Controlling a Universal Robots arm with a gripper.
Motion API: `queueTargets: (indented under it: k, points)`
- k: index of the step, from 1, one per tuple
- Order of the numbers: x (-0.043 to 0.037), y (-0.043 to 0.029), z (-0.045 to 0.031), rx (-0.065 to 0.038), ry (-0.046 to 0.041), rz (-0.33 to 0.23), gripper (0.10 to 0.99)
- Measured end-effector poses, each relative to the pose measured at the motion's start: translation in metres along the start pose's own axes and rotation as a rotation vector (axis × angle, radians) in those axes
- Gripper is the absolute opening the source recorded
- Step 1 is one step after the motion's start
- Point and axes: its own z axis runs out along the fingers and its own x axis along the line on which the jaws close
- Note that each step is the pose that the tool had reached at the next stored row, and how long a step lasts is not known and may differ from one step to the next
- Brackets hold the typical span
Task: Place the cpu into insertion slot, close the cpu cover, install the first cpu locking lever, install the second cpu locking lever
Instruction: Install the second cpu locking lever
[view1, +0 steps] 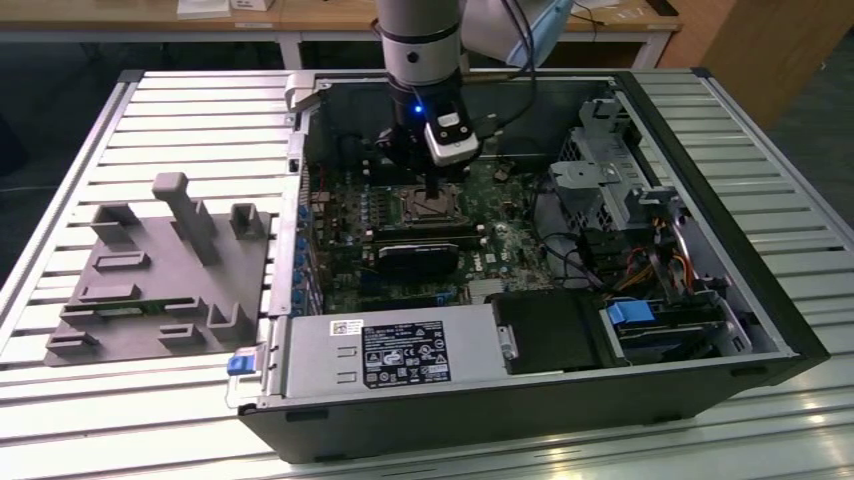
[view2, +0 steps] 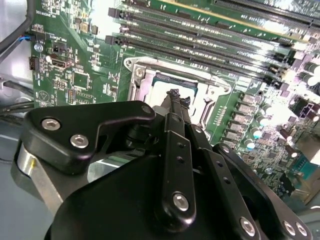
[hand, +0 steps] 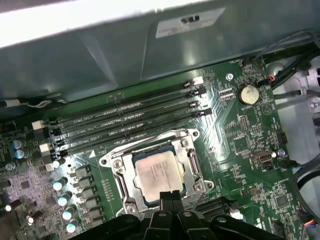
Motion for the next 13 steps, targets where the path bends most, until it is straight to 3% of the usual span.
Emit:
queueTargets:
  k: [13]
  points:
    - [-0.0048, -0.015, 0.0002, 0.0, 0.0001, 0.0, 0.102]
